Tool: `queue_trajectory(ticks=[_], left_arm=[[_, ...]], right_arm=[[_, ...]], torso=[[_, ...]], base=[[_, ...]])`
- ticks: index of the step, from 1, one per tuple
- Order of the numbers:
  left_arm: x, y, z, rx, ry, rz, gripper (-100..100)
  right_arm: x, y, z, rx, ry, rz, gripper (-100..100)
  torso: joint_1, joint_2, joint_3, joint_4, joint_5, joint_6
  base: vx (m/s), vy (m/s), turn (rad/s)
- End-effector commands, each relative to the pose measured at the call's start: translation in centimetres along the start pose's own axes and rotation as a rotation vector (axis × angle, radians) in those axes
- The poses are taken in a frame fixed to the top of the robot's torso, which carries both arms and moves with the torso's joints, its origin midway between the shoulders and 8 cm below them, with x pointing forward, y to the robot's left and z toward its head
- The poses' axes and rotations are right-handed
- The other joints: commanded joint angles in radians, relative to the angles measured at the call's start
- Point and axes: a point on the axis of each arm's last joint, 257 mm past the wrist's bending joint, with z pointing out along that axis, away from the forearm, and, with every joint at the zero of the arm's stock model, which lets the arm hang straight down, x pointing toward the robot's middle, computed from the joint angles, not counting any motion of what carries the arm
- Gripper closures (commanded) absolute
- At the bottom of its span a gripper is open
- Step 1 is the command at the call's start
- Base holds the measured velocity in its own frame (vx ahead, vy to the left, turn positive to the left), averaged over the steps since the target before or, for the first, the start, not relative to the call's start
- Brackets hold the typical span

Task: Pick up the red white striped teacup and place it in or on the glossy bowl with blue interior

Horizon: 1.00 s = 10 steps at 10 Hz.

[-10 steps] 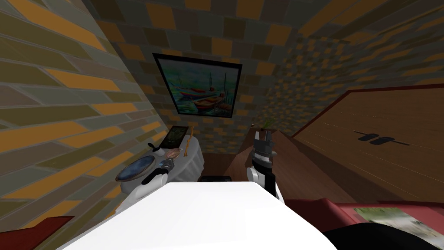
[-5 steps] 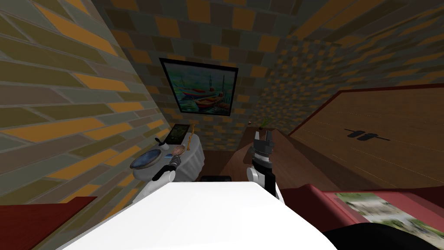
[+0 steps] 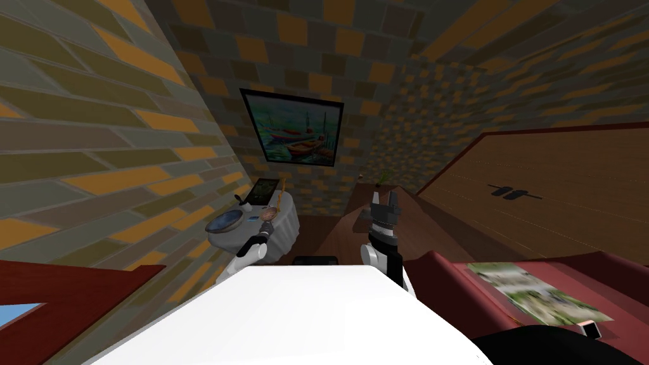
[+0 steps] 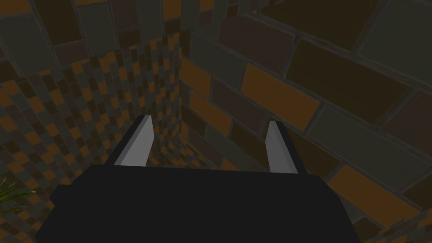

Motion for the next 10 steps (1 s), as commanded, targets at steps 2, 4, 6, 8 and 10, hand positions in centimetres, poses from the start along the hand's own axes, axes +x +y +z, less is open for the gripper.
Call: queue_trajectory(ticks=[2,4,6,8,10], left_arm=[[3.6,-1.2,0.5,0.055,0.047,-0.008,100],[5.8,-2.0,0.7,0.095,0.077,-0.011,100],[7.6,-2.8,0.8,0.136,0.102,-0.012,100],[9.1,-3.6,0.7,0.177,0.121,-0.009,100],[10.1,-4.4,0.5,0.222,0.136,-0.003,100]], right_arm=[[0.0,0.0,0.0,0.0,0.0,0.0,0],[0.0,0.0,0.0,0.0,0.0,0.0,0],[0.0,0.0,0.0,0.0,0.0,0.0,0],[0.0,0.0,0.0,0.0,0.0,0.0,0],[0.0,0.0,0.0,0.0,0.0,0.0,0]], torso=[[-0.001,0.001,0.001,0.001,0.0,0.0],[0.003,0.001,0.001,0.001,0.0,-0.001],[0.007,-0.001,0.0,0.001,0.0,-0.001],[0.009,-0.002,0.0,0.002,0.0,-0.001],[0.009,-0.006,-0.002,0.001,-0.001,-0.002]], base=[[-0.185,-0.011,-0.016],[-0.158,0.047,-0.024],[-0.141,0.093,-0.022],[-0.093,0.105,-0.015],[-0.041,0.145,-0.014]])
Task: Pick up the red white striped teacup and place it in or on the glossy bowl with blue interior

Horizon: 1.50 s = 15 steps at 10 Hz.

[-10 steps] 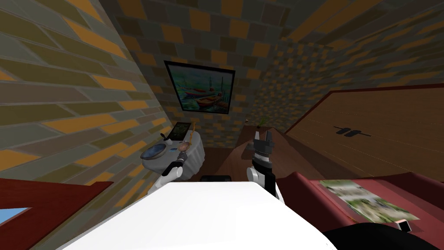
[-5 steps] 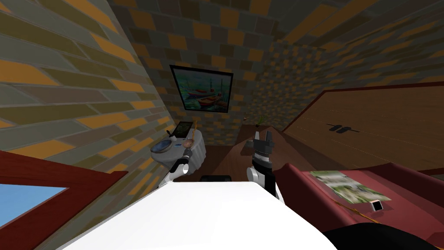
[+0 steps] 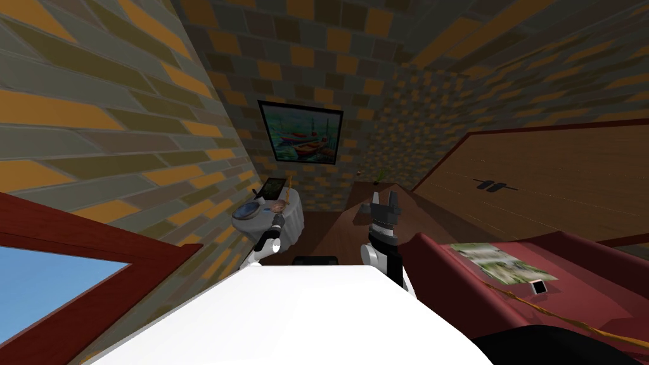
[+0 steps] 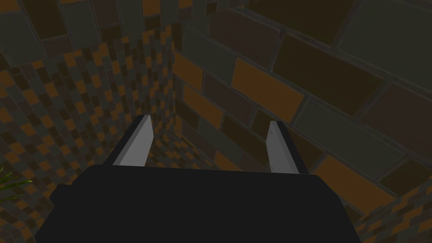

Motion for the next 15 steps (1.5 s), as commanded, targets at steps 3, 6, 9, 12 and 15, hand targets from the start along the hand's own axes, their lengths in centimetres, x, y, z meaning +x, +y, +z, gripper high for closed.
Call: queue_trajectory(ticks=[3,6,9,12,15], left_arm=[[0.9,-1.1,0.2,0.06,0.017,0.012,100],[1.5,-1.7,-0.2,0.115,0.031,0.03,100],[1.8,-2.2,-0.8,0.165,0.044,0.049,100],[2.0,-2.8,-1.5,0.218,0.057,0.067,100],[2.2,-3.2,-2.3,0.257,0.07,0.082,100]], right_arm=[[0.0,0.0,0.0,0.0,0.0,0.0,0],[0.0,0.0,0.0,0.0,0.0,0.0,0],[0.0,0.0,0.0,0.0,0.0,0.0,0],[0.0,0.0,0.0,0.0,0.0,0.0,0],[0.0,0.0,0.0,0.0,0.0,0.0,0]], torso=[[-0.001,0.0,0.0,0.0,0.0,0.0],[0.0,-0.003,-0.001,0.0,0.0,0.0],[0.009,-0.003,-0.001,0.001,0.0,-0.001],[0.003,-0.005,-0.002,0.001,0.0,-0.001],[0.001,-0.002,0.0,0.002,-0.001,-0.001]], base=[[-0.025,0.149,-0.005],[0.01,0.179,-0.011],[0.016,0.276,-0.005],[0.051,0.214,-0.003],[0.03,0.196,-0.005]])
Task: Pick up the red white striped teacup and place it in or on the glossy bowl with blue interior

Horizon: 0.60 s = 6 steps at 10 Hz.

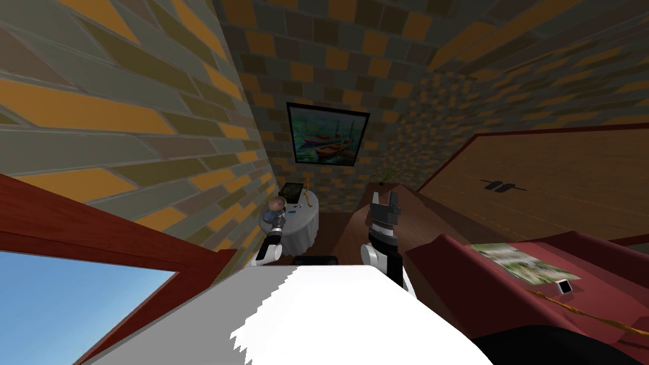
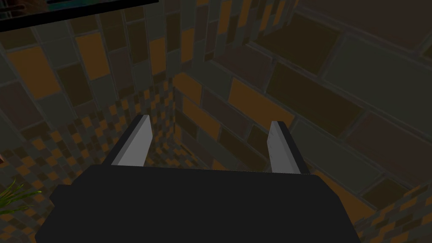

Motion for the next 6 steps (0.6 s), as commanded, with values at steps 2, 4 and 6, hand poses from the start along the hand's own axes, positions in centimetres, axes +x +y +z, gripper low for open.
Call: queue_trajectory(ticks=[2,4,6], left_arm=[[0.1,-0.2,-0.58,0.024,0.009,0.01,100],[0.07,0.06,-0.8,0.021,0.01,0.012,100],[-0.02,0.04,-0.85,0.023,0.009,0.013,-100]], right_arm=[[0.0,0.0,0.0,0.0,0.0,0.0,0],[0.0,0.0,0.0,0.0,0.0,0.0,0],[0.01,0.0,0.0,0.0,0.0,0.0,0]], torso=[[-0.001,0.0,0.0,0.0,0.0,0.0],[-0.003,0.0,0.0,0.0,-0.001,0.0],[-0.011,0.002,0.001,0.001,-0.002,0.001]], base=[[0.032,0.151,-0.002],[0.027,0.107,-0.004],[0.002,0.01,0.001]])
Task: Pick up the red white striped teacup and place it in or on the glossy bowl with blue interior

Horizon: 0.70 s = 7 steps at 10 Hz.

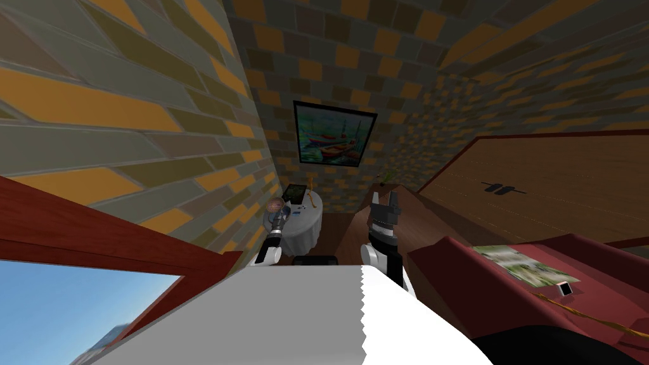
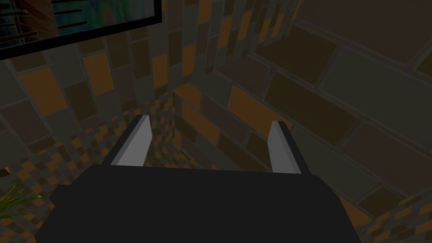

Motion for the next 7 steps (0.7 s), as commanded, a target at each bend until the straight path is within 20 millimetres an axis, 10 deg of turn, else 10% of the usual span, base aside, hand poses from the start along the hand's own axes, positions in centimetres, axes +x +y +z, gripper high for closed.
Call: queue_trajectory(ticks=[1,3,4,5,7], left_arm=[[0.0,0.0,0.0,0.0,0.0,0.0,-100],[0.0,0.0,0.0,0.0,0.0,0.0,-100],[0.0,0.0,0.0,0.0,0.0,0.0,0],[0.1,-0.5,1.4,-0.007,0.005,-0.002,-100],[0.2,-1.0,2.7,-0.015,0.01,-0.005,-100]], right_arm=[[0.0,0.0,0.0,0.0,0.0,0.0,0],[0.0,0.0,0.0,0.0,0.0,0.0,0],[0.0,0.0,0.0,0.0,0.0,0.0,0],[0.0,0.0,0.0,0.0,0.0,0.0,0],[0.0,0.0,0.0,0.0,0.0,0.0,0]], torso=[[0.0,0.0,0.0,0.0,0.0,0.0],[-0.001,0.0,0.0,0.0,0.0,0.0],[-0.001,0.0,0.0,0.0,0.0,0.0],[-0.001,0.0,0.0,0.0,0.0,0.0],[-0.001,0.002,0.001,0.0,0.0,0.0]], base=[[0.0,0.0,0.0],[0.0,0.0,0.0],[0.0,0.0,0.0],[-0.029,-0.015,0.047],[-0.054,-0.022,0.033]])
